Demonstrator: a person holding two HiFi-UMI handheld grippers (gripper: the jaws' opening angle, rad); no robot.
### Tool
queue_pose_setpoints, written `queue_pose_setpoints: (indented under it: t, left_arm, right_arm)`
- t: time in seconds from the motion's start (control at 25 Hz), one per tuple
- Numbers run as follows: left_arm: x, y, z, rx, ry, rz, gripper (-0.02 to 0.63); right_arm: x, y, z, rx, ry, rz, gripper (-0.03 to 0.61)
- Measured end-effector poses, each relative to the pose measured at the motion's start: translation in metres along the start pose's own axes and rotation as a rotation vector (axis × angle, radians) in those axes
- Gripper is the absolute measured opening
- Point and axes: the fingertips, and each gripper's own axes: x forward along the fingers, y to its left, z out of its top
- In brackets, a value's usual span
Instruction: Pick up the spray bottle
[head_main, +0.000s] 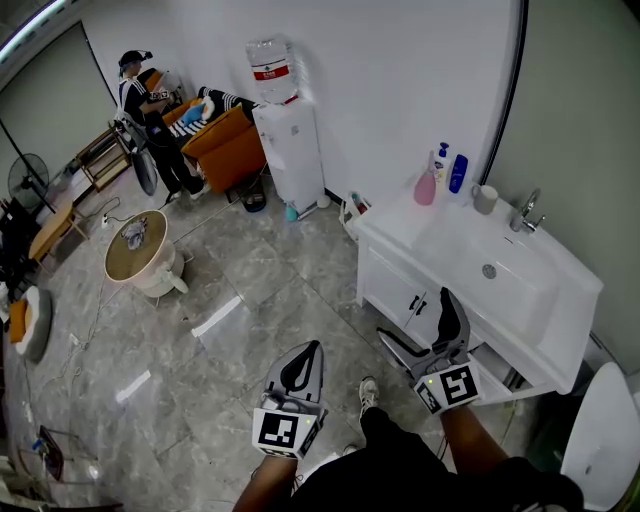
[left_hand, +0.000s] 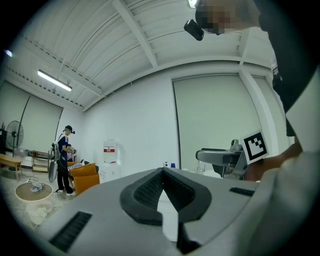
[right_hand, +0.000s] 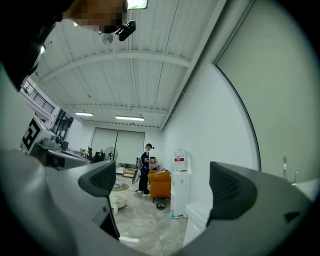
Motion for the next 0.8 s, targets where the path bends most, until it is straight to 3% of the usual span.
queue_pose_setpoints:
  t: [0.28, 0.8]
  left_arm:
    - [0.08, 0.021, 0.009, 0.015, 0.005, -0.006, -0.003]
    - [0.211, 0.047, 0.01, 0.048, 0.019, -0.027, -0.003]
  right_arm:
    - [0.061, -0.056, -0.009, 0.036, -0.009, 0.004, 0.558]
    - [0.141, -0.158, -0.039, 0.011, 0.01, -0.033, 0.557]
